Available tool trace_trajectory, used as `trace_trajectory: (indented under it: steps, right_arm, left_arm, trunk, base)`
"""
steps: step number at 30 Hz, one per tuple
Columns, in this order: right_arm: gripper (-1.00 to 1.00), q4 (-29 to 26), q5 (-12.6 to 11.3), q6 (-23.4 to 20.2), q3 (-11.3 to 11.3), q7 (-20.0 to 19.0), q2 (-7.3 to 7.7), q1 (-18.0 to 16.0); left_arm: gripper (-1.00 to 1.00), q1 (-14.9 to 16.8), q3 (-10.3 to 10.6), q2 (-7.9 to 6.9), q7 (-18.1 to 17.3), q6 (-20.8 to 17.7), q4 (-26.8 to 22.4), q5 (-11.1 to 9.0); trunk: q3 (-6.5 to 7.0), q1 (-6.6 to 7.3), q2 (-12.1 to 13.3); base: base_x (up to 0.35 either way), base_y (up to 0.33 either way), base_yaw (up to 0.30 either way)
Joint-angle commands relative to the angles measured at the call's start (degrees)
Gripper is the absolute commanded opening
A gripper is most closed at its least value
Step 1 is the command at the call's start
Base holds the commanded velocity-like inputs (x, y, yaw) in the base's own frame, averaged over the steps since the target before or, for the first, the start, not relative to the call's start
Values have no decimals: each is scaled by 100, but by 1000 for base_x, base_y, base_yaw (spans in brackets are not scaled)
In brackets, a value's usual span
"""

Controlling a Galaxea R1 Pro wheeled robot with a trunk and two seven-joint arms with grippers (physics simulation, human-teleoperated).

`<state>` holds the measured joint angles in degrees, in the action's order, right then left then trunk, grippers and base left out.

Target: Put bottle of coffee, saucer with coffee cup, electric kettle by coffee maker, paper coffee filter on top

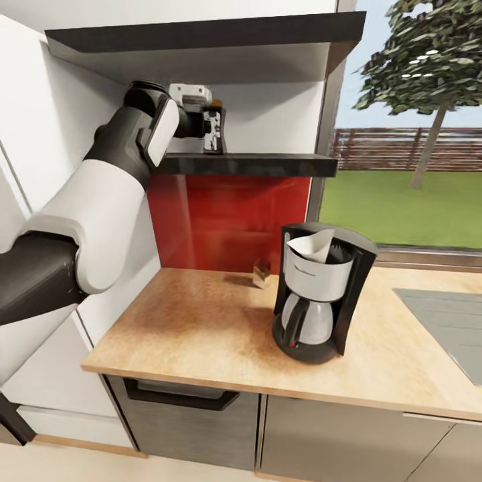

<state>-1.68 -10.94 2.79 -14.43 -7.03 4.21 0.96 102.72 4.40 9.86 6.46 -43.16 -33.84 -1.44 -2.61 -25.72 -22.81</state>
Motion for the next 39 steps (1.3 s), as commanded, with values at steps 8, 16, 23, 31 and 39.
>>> trace_trajectory:
  steps: [8, 16, 23, 31, 39]
  right_arm:
    - [100, -8, -57, 10, -55, -18, 1, 1]
    - [100, -6, -50, 9, -59, -18, 1, 1]
    - [100, 11, -41, 7, -68, -18, 30, 1]
    - [100, 18, -32, 3, -68, -11, 44, 1]
    - [100, 18, -32, 3, -68, -16, 45, 4]
  left_arm:
    - [100, -148, 50, -1, 30, -18, -20, 2]
    - [100, -152, 52, -1, 30, -20, -26, 3]
    - [100, -148, 37, 5, 30, -39, -29, -1]
    - [100, -152, 33, 7, 36, -47, -218, 3]
    - [100, -156, 10, 8, 39, -52, -352, 3]
  trunk:
    - [-11, -6, -11]
    - [-11, -6, -11]
    - [-11, -6, -11]
    - [-11, -6, -11]
    - [-11, -6, -11]
  base:
    - [232, 0, 0]
    - [22, 0, 0]
    - [156, 0, 0]
    - [45, 0, 0]
    - [7, 0, 0]
